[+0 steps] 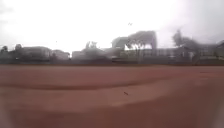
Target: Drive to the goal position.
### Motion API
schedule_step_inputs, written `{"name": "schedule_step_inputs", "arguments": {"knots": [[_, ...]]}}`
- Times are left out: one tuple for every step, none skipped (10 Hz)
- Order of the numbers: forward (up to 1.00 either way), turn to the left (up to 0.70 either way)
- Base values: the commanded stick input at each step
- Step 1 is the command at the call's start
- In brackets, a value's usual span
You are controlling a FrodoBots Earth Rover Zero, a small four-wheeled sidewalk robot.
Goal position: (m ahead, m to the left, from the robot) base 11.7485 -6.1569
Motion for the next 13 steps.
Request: {"name": "schedule_step_inputs", "arguments": {"knots": [[0.50, 0.00], [0.50, 0.00], [0.50, 0.00], [0.50, 0.00], [0.50, 0.00], [0.50, 0.00], [0.50, 0.00], [0.50, 0.00], [0.50, 0.00], [0.50, 0.00], [0.50, 0.00], [0.50, 0.00], [0.50, 0.00]]}}
